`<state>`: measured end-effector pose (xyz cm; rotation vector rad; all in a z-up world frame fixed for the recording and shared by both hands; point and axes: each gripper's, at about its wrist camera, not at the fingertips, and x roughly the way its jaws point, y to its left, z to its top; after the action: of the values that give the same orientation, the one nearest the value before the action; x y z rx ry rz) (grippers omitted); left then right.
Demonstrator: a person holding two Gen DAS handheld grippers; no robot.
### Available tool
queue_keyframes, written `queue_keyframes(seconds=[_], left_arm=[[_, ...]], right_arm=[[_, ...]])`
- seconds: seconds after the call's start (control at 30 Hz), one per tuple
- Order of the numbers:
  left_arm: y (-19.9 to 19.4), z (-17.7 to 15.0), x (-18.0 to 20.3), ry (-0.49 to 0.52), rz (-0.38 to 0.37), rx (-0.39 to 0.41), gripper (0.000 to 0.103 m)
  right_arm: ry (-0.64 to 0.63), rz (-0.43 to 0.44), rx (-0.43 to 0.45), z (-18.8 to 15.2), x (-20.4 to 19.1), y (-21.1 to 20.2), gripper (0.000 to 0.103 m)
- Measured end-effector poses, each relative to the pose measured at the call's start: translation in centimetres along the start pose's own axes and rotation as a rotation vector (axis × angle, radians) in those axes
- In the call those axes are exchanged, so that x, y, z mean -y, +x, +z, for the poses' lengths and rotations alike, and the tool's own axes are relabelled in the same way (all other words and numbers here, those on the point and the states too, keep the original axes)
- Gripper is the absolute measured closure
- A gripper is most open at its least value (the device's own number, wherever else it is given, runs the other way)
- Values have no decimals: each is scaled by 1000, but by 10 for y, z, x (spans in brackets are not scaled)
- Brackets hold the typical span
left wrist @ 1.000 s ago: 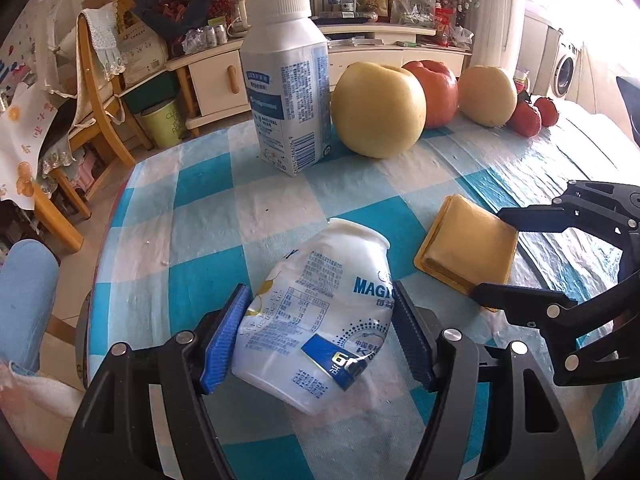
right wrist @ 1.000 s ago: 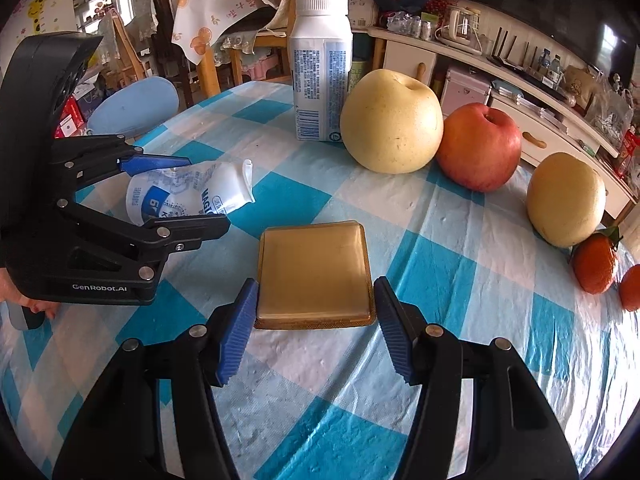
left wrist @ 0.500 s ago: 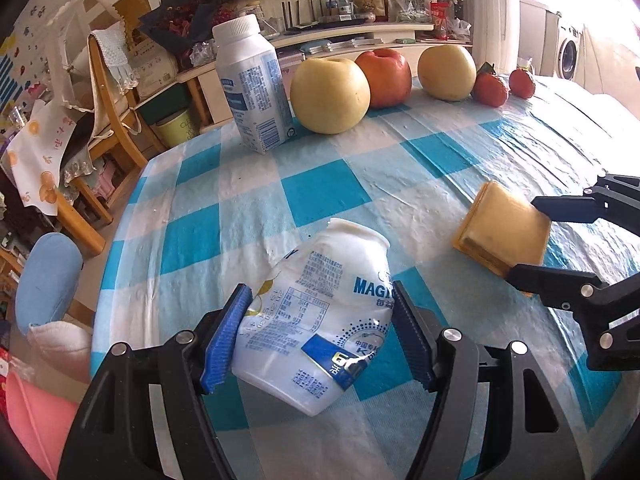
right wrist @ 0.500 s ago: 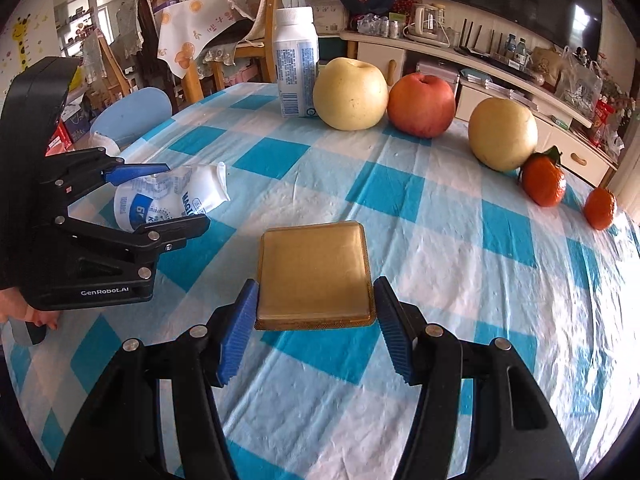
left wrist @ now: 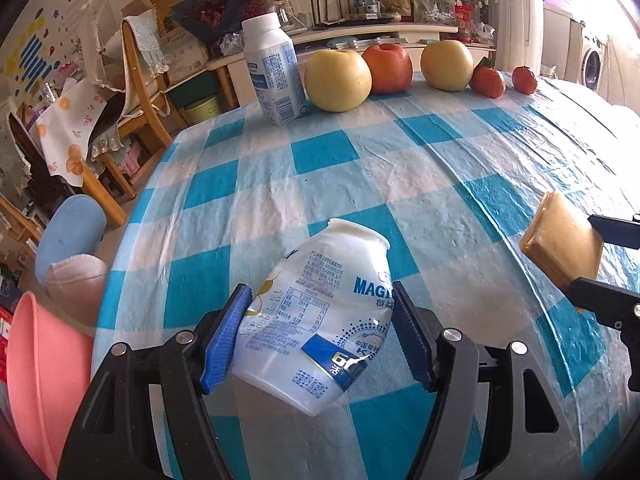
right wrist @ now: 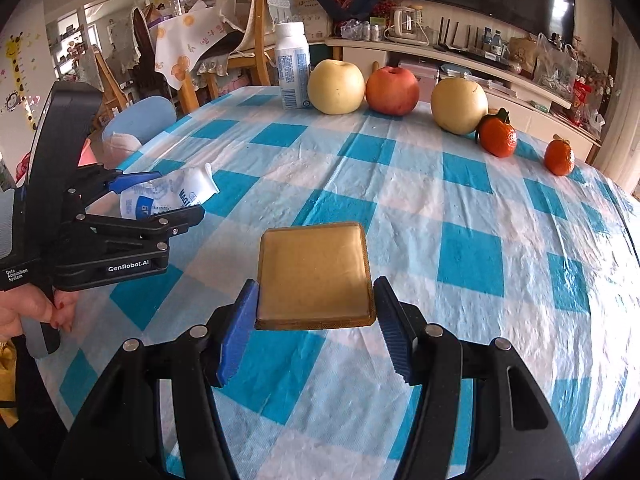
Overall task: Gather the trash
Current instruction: 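Lift both held items and carry them toward the pink bucket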
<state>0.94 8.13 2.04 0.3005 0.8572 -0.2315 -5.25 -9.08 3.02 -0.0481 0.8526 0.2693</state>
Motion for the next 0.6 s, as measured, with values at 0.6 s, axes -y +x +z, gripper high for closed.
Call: queue_keyframes(seconds=[0.6], left_arm=[[-59, -50, -40, -179, 57, 79, 33]], right_arm=[[-17, -35, 8, -35, -31, -46, 43]])
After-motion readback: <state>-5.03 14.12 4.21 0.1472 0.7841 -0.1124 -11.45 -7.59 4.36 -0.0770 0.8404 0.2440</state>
